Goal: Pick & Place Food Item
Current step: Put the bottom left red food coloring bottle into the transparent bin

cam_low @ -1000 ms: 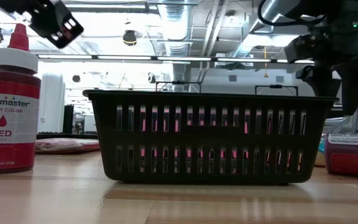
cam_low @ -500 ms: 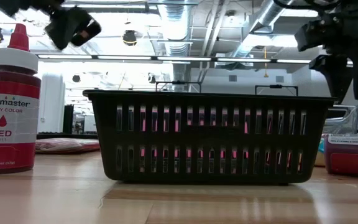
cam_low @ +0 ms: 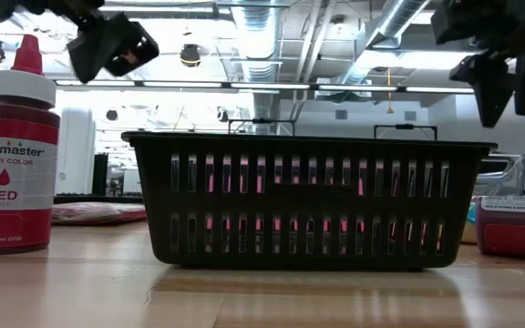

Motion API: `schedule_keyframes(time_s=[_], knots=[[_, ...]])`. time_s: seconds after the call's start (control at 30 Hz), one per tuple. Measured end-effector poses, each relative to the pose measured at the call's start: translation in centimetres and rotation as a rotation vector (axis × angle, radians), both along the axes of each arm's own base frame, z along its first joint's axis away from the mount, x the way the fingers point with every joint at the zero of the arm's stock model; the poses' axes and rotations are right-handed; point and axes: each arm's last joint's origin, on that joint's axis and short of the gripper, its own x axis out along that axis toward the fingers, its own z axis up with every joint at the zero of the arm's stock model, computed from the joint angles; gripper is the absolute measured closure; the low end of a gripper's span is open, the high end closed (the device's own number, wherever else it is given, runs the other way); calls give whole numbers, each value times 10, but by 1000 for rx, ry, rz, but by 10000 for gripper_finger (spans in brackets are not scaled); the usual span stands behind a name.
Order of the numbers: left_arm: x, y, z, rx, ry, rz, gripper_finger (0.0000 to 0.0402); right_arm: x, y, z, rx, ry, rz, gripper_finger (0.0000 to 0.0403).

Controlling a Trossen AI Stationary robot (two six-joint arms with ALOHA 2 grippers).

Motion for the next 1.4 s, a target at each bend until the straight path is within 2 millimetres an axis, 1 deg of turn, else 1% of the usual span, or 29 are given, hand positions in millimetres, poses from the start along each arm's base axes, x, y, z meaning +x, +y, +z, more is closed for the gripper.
schedule_keyframes(time_s=[0.23,0.5,0.57,0.67,0.9,0.97,1.1,1.2,1.3,1.4], knots=[[3,-17,-15,-4,36,-15,146,-2,5,2,-1,-3,24,148],[14,-18,-29,58,17,30,147,-2,5,2,-3,-1,29,148],[15,-19,-33,66,27,29,152,-2,5,2,-1,0,30,148],[15,-21,-35,70,36,25,180,-2,5,2,-1,1,32,148],[15,-19,-33,64,30,33,290,-2,5,2,-1,1,33,148],[16,-16,-33,65,31,46,292,-2,5,2,-1,0,33,148],[20,-7,-32,68,39,80,292,-2,5,2,5,-6,16,148],[19,12,-25,114,29,151,292,0,6,3,20,-27,-15,148],[17,41,-1,153,-58,271,292,2,5,9,2,-69,-33,148],[13,75,28,137,-190,414,292,3,-4,23,-65,-121,-57,148]])
